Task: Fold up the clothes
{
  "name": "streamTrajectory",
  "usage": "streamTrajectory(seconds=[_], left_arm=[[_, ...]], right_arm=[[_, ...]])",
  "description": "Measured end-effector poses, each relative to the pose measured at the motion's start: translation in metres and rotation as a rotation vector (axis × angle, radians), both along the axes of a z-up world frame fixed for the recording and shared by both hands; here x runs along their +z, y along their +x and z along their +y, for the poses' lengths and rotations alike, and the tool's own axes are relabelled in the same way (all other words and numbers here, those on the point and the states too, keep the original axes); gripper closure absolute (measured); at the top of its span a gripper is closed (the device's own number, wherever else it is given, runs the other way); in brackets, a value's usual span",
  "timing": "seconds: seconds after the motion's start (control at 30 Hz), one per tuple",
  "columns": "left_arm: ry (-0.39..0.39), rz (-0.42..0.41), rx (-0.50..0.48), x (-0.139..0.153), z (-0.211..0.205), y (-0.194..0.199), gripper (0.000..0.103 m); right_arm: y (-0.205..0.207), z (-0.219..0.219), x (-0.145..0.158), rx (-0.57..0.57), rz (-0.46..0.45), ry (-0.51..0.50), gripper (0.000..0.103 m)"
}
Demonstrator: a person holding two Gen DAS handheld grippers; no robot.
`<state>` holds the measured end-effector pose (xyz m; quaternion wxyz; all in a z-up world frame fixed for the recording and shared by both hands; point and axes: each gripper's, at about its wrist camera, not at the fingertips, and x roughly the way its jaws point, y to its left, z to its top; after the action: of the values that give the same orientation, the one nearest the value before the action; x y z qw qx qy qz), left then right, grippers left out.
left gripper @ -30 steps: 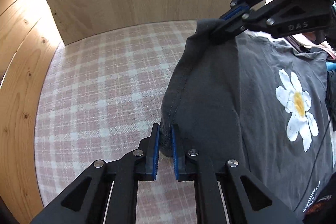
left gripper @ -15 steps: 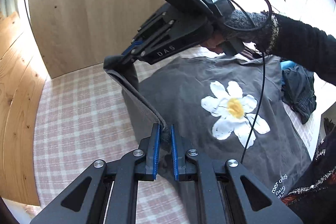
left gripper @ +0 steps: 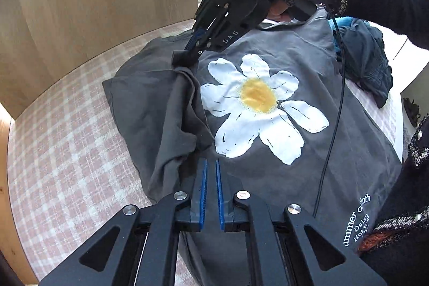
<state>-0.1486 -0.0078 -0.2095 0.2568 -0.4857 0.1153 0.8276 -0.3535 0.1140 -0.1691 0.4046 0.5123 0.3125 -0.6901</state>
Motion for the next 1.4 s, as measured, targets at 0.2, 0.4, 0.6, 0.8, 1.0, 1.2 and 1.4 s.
streamTrajectory(seconds=[0.2, 0.4, 0.6, 0.8, 1.0, 1.2, 1.4], left_arm=[[-0.034, 0.020, -0.051, -0.012, 0.024, -0.027, 0.082], [-0.138, -0.030, -0.044, -0.046, 0.034, -0.048, 0.077], [0.051, -0.132, 0.012, -0.041, 0.007, -0.059, 0.100], [0.291, -0.154, -0.005, 0.000, -0.009, -0.045, 0.100], [0.218, -0.224, -0.031, -0.013, 0.011, -0.028, 0.059], [0.267, -0.154, 0.222, -0.015, -0.047, -0.019, 0.059], [0.347, -0.152, 0.258, -0.020, -0.072, -0.008, 0.059]], right_arm=[[-0.018, -0.011, 0.013, -0.032, 0.028, -0.067, 0.080], [-0.013, -0.016, 0.001, 0.004, 0.048, -0.012, 0.080], [-0.008, 0.008, 0.011, 0.002, 0.086, -0.037, 0.065], [-0.008, 0.028, 0.027, 0.001, 0.133, -0.010, 0.064], [-0.028, 0.038, 0.026, -0.142, -0.036, -0.071, 0.064], [-0.039, -0.016, 0.004, -0.158, -0.136, -0.168, 0.064], [-0.052, -0.072, -0.021, -0.134, -0.202, -0.154, 0.064]])
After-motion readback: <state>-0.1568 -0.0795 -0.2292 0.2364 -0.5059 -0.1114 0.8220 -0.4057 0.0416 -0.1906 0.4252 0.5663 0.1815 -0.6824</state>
